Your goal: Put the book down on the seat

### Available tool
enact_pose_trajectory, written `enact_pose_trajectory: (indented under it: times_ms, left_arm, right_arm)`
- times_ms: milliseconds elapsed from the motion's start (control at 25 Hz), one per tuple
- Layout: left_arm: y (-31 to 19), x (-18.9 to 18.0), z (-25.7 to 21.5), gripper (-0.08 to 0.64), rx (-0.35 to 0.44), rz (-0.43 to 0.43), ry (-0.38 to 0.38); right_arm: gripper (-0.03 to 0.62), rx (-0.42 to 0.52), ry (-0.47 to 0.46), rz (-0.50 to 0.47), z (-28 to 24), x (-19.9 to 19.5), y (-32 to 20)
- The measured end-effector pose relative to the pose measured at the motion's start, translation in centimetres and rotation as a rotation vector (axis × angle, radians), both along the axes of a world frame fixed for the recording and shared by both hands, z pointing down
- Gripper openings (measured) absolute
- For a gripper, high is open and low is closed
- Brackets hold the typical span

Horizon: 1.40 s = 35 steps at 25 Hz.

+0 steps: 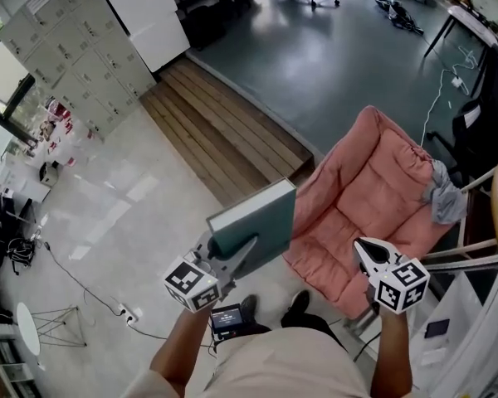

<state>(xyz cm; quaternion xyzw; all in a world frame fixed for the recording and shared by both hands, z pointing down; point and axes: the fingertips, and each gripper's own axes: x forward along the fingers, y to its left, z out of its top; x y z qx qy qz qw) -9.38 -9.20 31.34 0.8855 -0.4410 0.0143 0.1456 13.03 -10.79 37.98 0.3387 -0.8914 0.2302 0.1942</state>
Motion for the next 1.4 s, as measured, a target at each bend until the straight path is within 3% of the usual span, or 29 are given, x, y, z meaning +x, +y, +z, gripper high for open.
enact_pose_trajectory:
  times_ms: [720, 1400]
  left_arm:
    - [-1.8, 1.7, 5.1, 0.154, -0.06, -0.063, -0.049]
    - [-8.3, -0.7, 13.8, 0.155, -0.205, 0.009, -0.002]
  right_arm:
    - [-0.006, -0.032, -0.011, -0.067, 3.4, 2.2, -1.5]
    - [-0.006, -0.075, 0.02, 0.034, 7.0, -0.2, -5.0]
